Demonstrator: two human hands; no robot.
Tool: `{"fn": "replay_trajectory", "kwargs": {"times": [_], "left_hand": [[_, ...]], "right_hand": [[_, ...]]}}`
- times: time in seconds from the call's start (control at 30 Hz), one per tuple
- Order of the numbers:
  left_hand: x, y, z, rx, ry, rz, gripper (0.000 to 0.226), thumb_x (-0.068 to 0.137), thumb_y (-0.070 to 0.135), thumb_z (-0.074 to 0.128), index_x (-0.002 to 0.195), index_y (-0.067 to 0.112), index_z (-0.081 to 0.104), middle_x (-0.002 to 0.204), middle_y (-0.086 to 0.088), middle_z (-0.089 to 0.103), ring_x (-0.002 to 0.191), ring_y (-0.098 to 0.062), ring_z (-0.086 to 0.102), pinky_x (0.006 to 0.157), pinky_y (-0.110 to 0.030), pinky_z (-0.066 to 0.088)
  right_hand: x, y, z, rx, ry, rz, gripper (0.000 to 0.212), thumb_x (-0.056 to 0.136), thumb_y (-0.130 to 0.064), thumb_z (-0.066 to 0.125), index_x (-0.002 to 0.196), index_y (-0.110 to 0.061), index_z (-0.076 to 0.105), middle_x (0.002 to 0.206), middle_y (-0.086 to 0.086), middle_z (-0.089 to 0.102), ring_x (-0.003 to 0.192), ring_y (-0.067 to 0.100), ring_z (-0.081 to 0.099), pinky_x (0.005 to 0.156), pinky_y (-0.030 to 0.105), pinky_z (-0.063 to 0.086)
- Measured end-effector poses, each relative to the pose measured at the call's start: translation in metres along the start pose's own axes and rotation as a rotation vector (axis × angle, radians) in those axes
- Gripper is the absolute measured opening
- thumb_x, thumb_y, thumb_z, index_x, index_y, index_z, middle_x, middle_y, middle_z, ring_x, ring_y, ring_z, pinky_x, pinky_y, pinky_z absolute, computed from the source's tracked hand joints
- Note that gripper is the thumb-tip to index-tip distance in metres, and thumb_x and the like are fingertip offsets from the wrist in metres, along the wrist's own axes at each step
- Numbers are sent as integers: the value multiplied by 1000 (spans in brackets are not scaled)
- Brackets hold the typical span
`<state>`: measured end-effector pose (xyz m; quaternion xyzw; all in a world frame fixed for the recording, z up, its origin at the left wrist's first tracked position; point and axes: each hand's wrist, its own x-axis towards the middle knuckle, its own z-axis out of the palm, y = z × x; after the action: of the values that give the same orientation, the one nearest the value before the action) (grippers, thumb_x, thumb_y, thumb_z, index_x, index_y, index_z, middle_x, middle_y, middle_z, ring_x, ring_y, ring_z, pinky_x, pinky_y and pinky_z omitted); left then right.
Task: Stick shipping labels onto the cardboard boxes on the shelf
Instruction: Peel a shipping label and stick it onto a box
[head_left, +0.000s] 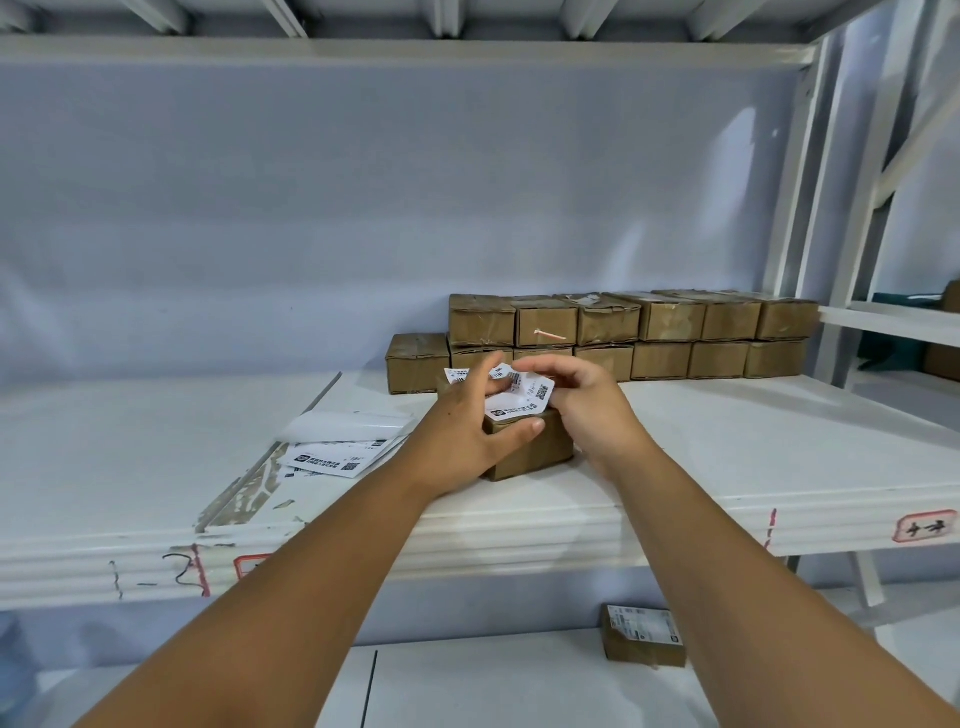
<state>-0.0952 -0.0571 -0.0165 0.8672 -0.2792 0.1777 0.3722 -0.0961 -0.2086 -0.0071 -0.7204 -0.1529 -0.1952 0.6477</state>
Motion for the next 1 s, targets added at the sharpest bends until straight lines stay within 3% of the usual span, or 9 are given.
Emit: {"fn": "replay_trajectory", "kwargs": {"times": [0.13,0.27,0.37,0.57,0.67,0.8,0.9,1.0], "left_hand": [[0,-1,-1,-10,13,-11,76,84,42,65,145,26,22,142,8,46,123,-7,45,90,-17,31],[1,-4,1,19,12,-13,73,84,46,62,144,28,24,142,11,46,129,-9,42,94,-19,30],[1,-5,2,49,-4,-4,75,85,48,60,147,26,23,144,11,44,133,-10,36,104,-25,30],[1,-1,4,109,-33,16,81,87,50,56,151,25,12,148,13,36,138,-10,27,107,-25,23],[1,0,3,118,-48,9,82,87,50,55,151,24,10,149,11,35,138,-11,27,106,-23,23],[2,3,4,133,-50,-12,84,86,52,55,151,25,11,146,1,41,129,-17,40,97,-23,31],[2,4,5,116,-26,-49,85,84,53,59,151,28,13,130,-12,54,117,-25,51,83,-21,33],[2,4,4,89,-10,-62,86,82,53,61,150,30,15,128,-11,56,115,-24,52,82,-21,33]], "right_hand": [[1,-1,-1,66,-53,43,44,83,19,47,79,-17,72,95,-5,69,89,12,66,84,25,54],[0,-3,1,-46,-7,25,38,85,13,47,66,-15,63,103,-8,61,89,3,59,78,18,50],[2,-2,2,-135,70,22,36,85,7,51,60,-17,60,103,-8,62,94,4,57,83,23,45],[10,-5,1,100,101,183,28,77,12,42,60,-5,57,86,-2,67,76,13,60,63,23,46],[13,-5,2,166,122,218,30,77,11,42,63,-8,61,78,-3,69,75,17,61,66,26,48],[16,-5,1,224,154,189,32,77,11,44,61,-9,63,70,-4,67,71,18,59,67,28,49],[16,-5,0,218,175,177,30,77,10,45,63,-9,64,59,-4,62,62,13,55,60,25,46],[15,-5,-1,200,137,164,29,80,8,46,65,-10,63,47,-8,57,49,5,52,56,23,43]]}}
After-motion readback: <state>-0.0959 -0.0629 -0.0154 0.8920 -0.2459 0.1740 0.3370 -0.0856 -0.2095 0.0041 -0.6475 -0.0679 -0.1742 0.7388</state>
